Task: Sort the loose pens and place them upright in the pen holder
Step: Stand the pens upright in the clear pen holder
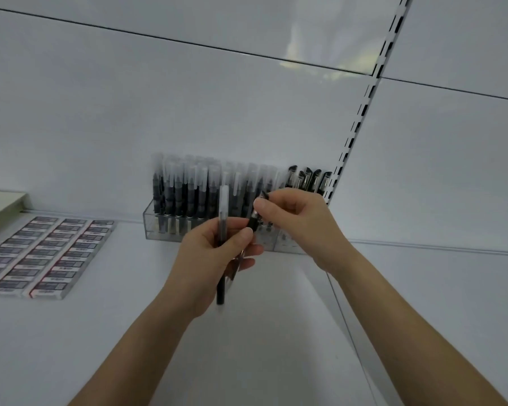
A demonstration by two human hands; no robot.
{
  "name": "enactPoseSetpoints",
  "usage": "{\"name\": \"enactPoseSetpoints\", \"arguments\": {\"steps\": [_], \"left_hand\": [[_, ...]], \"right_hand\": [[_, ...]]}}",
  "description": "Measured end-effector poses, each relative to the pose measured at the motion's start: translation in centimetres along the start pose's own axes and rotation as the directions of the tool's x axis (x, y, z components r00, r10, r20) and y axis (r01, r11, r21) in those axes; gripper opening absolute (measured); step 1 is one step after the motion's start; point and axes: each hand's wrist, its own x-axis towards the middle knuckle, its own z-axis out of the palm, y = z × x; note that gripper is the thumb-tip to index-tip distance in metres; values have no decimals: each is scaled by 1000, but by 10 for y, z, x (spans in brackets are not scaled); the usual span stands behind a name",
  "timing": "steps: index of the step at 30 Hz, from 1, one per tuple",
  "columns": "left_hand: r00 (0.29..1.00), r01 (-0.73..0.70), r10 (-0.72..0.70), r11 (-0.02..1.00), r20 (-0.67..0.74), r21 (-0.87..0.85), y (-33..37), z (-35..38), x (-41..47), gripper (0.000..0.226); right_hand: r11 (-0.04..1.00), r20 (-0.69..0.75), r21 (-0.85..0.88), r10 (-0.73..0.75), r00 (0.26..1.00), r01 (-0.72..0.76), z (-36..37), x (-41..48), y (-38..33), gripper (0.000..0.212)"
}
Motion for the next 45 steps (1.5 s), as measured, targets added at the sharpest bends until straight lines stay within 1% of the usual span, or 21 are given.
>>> {"name": "enactPoseSetpoints", "arguments": {"steps": [2,3,5,7,9,12,13,14,16,19,23,26,29,32,35,37,38,40,41,43,45], "left_hand": [[1000,5,-5,999,10,47,-3,5,1,11],[1000,2,-2,996,-3,87,-4,5,1,11],[999,4,5,985,-51,174,-7,2,3,12],[998,28,-12,971,-68,236,-8,1,5,12],[998,54,-42,963,-50,263,-8,3,4,14],[997,73,-63,957,-43,280,-9,7,6,30],[997,75,-64,957,-46,280,-9,9,6,34],[996,79,-67,957,-50,279,-8,10,7,33],[993,110,-93,960,-74,258,-7,11,7,28],[986,145,-127,972,-106,183,-4,11,6,19],[991,108,-91,978,-99,178,-3,10,3,19],[995,71,-57,982,-83,174,-4,9,0,15],[998,45,-35,984,-58,173,-6,8,-1,15],[998,45,-38,989,-56,143,-8,8,0,18],[999,28,-23,992,-45,123,-7,9,-1,18],[999,-2,9,992,-51,126,-7,10,-1,14],[998,-15,23,991,-59,135,-8,10,0,12],[996,-39,51,987,-69,159,-10,11,1,9],[996,-47,59,984,-64,172,-11,13,1,9],[997,-64,73,977,-38,202,-13,19,0,9],[996,-80,84,963,-4,257,-14,27,-1,10]], "right_hand": [[1000,-15,16,5,1000,-5,-7,-2,3,18],[999,-47,35,26,999,-24,-13,-3,5,18],[991,-172,124,80,982,-59,-32,-2,9,16],[983,-335,177,107,936,-49,-51,2,14,10],[991,-461,132,84,883,-26,-67,8,19,6],[1000,-538,-23,6,843,-22,-78,17,22,5],[998,-541,-64,-19,841,-19,-79,20,22,6],[995,-537,-94,-40,843,-13,-79,22,21,7],[988,-507,-157,-79,858,-2,-78,28,21,9],[967,-434,-254,-110,894,-4,-72,37,21,11],[935,-344,-356,-138,929,7,-65,47,18,16],[913,-312,-409,-141,940,1,-64,53,16,17],[905,-292,-426,-125,948,-12,-62,55,21,22],[895,-238,-443,-57,969,-56,-54,50,35,22],[911,-240,-401,2,971,-101,-53,45,46,26],[909,-298,-402,-20,955,-106,-57,37,44,21],[919,-352,-382,-47,935,-98,-57,29,41,18],[971,-434,-236,-61,899,-48,-55,13,34,12],[991,-423,-133,-36,906,-23,-52,4,30,8],[1000,-299,18,25,954,-20,-41,-9,23,8],[995,-179,91,56,982,-40,-31,-15,21,5]]}}
